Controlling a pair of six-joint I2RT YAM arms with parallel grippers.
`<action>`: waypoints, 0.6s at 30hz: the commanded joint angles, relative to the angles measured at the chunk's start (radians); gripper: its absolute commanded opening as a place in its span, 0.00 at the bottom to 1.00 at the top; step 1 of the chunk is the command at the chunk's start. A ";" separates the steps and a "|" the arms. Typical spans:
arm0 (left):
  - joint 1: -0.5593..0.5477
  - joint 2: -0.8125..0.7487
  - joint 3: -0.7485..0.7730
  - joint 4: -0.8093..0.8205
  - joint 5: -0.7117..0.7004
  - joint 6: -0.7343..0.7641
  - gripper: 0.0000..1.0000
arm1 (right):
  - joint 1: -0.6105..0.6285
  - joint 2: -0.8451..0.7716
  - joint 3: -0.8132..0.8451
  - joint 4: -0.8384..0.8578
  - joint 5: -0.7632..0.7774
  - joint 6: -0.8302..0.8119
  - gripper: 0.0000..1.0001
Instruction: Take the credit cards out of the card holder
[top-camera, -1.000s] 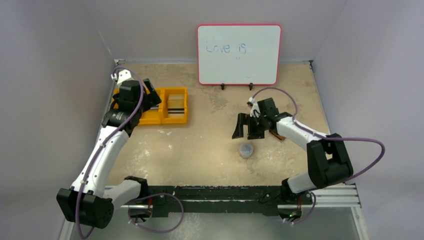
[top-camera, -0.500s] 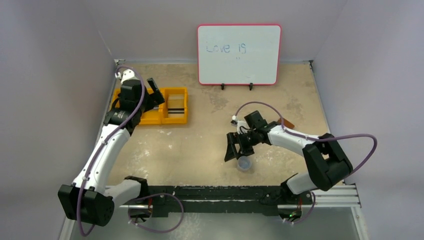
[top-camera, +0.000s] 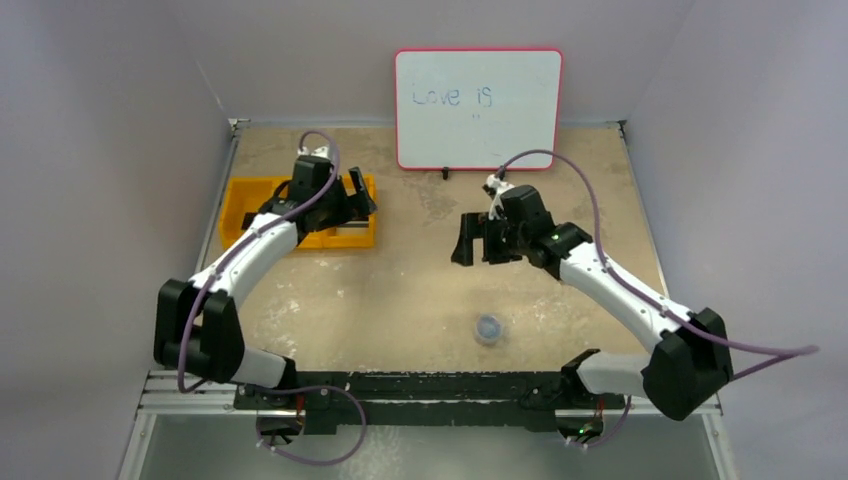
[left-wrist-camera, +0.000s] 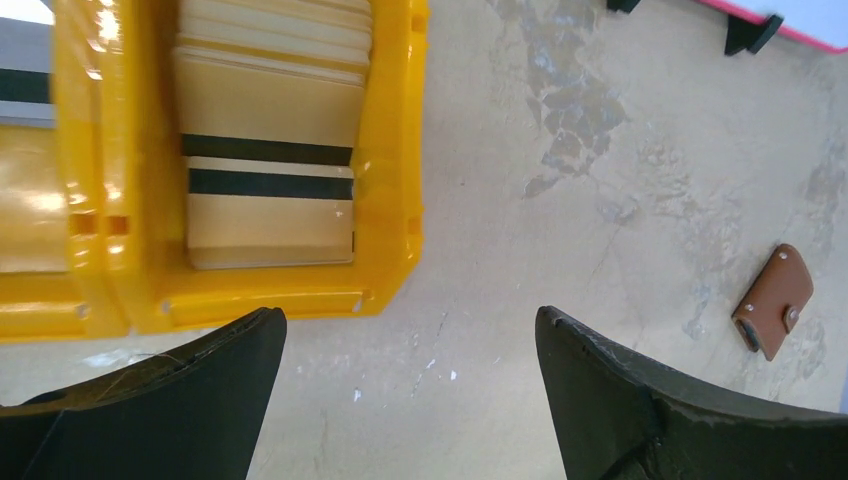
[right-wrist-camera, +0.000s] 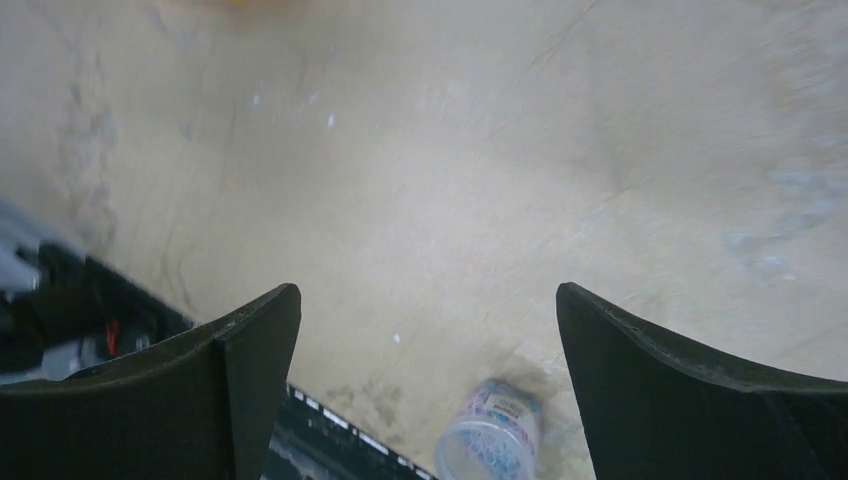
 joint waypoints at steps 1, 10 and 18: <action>-0.018 0.090 0.041 0.124 0.050 -0.025 0.95 | -0.001 -0.078 0.087 -0.057 0.319 0.084 1.00; -0.031 0.276 0.166 0.119 0.003 -0.007 0.91 | -0.003 -0.235 0.100 -0.086 0.506 0.124 1.00; -0.042 0.348 0.225 0.155 0.054 -0.045 0.85 | -0.002 -0.288 0.079 -0.094 0.564 0.152 1.00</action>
